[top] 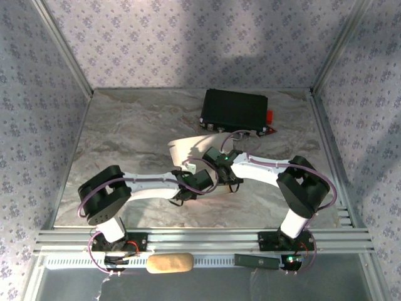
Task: Fold the paper box
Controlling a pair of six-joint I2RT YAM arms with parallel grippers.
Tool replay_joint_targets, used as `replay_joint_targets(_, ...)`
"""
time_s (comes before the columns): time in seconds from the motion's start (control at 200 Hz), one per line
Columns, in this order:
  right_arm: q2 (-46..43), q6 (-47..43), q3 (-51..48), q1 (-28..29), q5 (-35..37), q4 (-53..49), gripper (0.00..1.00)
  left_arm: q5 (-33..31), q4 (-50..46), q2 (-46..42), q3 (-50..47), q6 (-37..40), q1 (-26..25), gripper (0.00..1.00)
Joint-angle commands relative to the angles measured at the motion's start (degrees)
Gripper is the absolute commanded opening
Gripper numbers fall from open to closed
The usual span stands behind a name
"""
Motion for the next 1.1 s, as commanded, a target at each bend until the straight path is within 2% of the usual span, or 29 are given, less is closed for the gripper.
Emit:
replay_joint_targets(0.0, -1.0, 1.7, -0.4, 0.2, -0.2, 0.5, 0.0, 0.8, -1.8, 2.0, 0.3, 1.5, 0.3, 0.11)
replay_joint_targets(0.105, -1.9, 1.9, -0.5, 0.3, -0.2, 0.4, 0.0, 0.3, -2.2, 2.3, 1.1, 1.6, 0.2, 0.0)
replay_joint_targets(0.255, -2.9, 2.9, -0.7, 0.2, -0.3, 0.0, 0.0, -2.4, -5.8, 3.5, 3.9, 1.4, 0.0, 0.0)
replay_joint_targets(0.405, -2.3, 4.2, -0.7, 0.2, -0.8, -0.9, 0.0, -7.6, -14.3, 7.7, 9.6, 0.5, -2.1, 0.0)
replay_joint_targets(0.59, -2.3, 5.3, -1.0, -0.2, -1.7, -1.2, 0.0, -13.0, -23.8, 14.4, 15.5, -4.8, -3.7, 0.0)
replay_joint_targets(0.78, -4.0, 6.1, -1.7, -0.2, -2.8, -0.6, 0.0, -16.1, -26.8, 17.0, 18.3, -6.8, -4.9, 0.0)
replay_joint_targets(0.924, -4.2, 6.5, -2.3, 0.0, -3.0, -0.1, 0.0, -14.7, -23.9, 16.6, 17.2, -5.7, -5.0, 0.0)
replay_joint_targets(0.944, -4.1, 6.5, -2.4, -0.1, -3.0, 0.0, 0.0, -14.4, -22.6, 16.2, 16.7, -5.1, -5.0, 0.04)
replay_joint_targets(0.979, -4.2, 6.5, -2.5, -0.1, -3.1, 0.2, 0.0, -13.8, -20.5, 15.2, 15.7, -4.0, -5.0, 0.2)
replay_joint_targets(0.999, -4.2, 6.5, -2.7, -0.1, -3.1, 0.3, 0.0, -13.3, -19.5, 14.5, 15.1, -3.5, -4.9, 0.25)
replay_joint_targets(1.094, -4.1, 6.5, -3.2, -0.2, -3.3, 1.0, 0.0, -10.3, -13.7, 11.4, 12.1, -0.3, -3.8, 0.38)
